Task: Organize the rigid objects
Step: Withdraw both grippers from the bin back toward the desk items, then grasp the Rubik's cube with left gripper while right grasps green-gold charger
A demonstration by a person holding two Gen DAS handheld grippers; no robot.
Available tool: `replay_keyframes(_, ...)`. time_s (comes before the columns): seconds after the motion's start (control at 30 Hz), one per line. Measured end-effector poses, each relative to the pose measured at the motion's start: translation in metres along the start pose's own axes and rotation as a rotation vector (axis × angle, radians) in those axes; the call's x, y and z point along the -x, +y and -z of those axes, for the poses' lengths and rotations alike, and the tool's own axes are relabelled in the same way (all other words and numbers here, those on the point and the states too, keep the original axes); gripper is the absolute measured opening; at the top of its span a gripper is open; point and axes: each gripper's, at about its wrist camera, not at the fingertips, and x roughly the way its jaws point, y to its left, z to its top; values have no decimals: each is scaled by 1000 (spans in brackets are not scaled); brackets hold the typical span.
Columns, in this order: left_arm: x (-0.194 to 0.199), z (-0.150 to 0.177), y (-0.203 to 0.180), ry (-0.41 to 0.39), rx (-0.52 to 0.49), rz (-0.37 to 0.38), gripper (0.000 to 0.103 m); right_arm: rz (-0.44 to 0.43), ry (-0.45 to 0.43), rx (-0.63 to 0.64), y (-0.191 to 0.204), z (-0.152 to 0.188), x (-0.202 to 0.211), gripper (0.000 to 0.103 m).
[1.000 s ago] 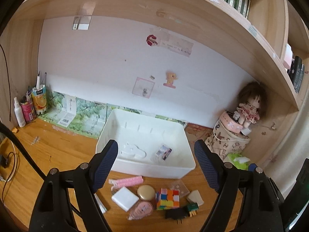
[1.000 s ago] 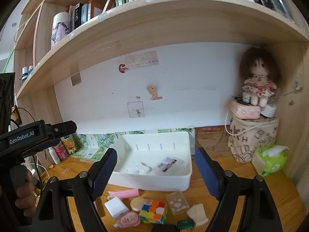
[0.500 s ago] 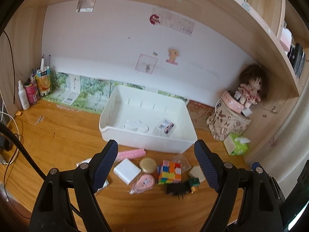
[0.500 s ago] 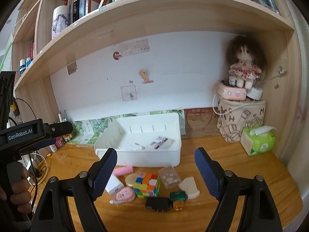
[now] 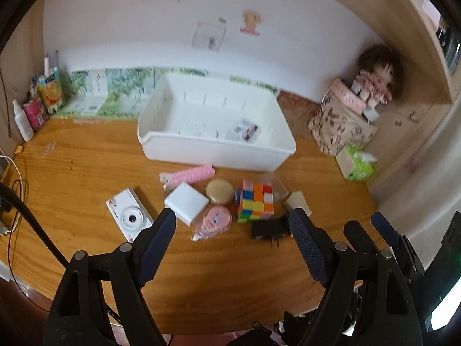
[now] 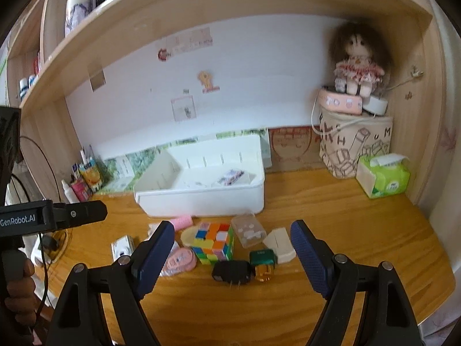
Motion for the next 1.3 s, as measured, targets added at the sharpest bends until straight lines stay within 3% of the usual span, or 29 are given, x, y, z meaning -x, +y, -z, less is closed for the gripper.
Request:
replay_keyframes(0.3,-38,-3,-3,155,6,22,88,20,88,65,-3,8,-18,83)
replay_keyframes(0.77,-114,-16,-10,426,55,32,90,-40,303,79,-28,13,-80,83)
replay_keyframes(1.07,-149,-24,-25,506,3,39,90,-65,454,61,-41,23,-125,83)
replay_keyframes(1.3,-169,-27,-40,536,-39,55,90,-65,512,47,-47,27,-146,83)
